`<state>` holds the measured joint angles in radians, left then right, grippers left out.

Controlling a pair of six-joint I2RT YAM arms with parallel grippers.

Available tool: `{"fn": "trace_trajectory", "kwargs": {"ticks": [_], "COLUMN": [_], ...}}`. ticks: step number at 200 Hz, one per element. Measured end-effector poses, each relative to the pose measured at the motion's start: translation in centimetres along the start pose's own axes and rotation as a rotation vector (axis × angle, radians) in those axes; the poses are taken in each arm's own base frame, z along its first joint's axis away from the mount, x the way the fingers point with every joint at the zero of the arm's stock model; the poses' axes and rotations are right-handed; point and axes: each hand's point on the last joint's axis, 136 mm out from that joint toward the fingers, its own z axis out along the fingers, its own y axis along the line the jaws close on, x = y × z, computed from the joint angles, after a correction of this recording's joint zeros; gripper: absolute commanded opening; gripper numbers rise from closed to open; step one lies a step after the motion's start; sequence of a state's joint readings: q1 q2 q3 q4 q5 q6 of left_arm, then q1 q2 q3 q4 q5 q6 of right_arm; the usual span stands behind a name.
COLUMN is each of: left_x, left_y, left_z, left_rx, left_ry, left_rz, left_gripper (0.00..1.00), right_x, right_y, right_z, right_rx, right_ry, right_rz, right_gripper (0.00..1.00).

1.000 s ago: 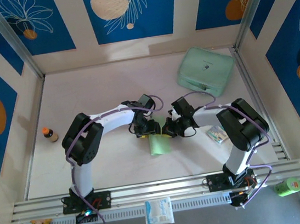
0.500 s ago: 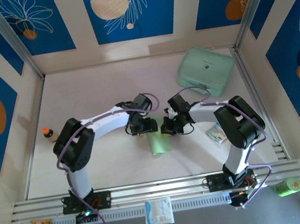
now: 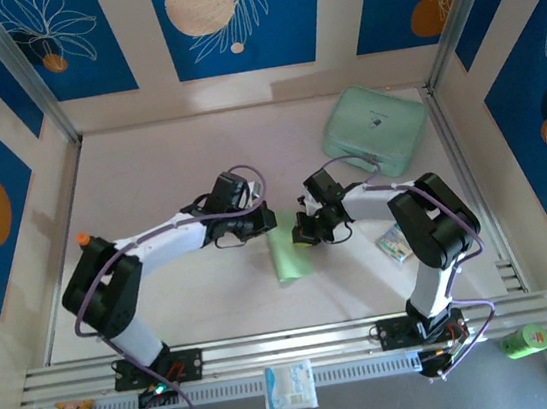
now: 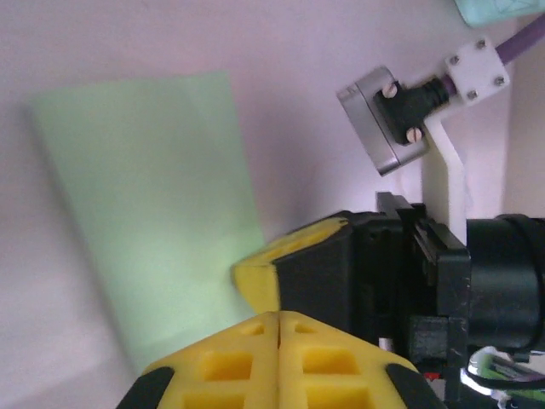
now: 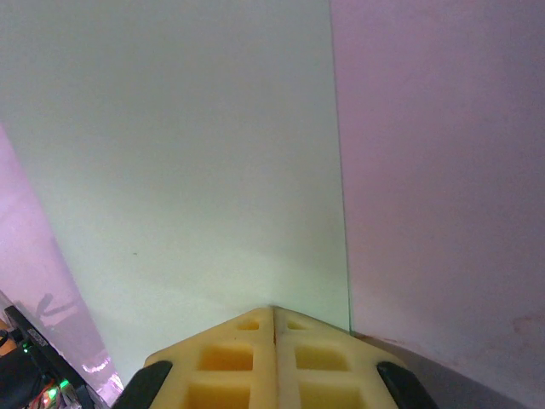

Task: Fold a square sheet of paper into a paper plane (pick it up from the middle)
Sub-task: Hold the square sheet of paper at the center of the table, then first fold the square sheet of paper in half at the center of the table.

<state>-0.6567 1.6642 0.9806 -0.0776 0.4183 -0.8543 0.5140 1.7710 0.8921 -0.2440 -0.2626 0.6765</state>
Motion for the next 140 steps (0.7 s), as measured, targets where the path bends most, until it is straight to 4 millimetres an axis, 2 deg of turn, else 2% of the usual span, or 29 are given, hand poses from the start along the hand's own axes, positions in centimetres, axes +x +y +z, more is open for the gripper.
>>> {"fn": "trace_trajectory", "kwargs": {"ticks": [18,52,95,140], "left_x": [0.3,1.4,1.8,2.5], "left_y": [-0.2,0.9,1.6,3.3], "left_z": [1.3,2.8,3.5,3.6], "left_rx": [0.059,0.085,0.087,0.063], "left_ry": [0.028,0.072,0.086,0.096], "left_rz": [-0.023,-0.070,-0.080,-0.104], "left_gripper": [0.00,0.00,0.00,0.00], "right_x": [0.0,0.0,0.0,0.0], "right_y": [0.0,0.0,0.0,0.0], "right_z": [0.0,0.0,0.0,0.0], "right_rx": [0.000,0.000,0.000,0.000], "right_ry": [0.000,-0.001,-0.001,-0.001], "right_rz": [0.000,0.000,0.001,0.001], "right_gripper": [0.00,0.00,0.00,0.00]}}
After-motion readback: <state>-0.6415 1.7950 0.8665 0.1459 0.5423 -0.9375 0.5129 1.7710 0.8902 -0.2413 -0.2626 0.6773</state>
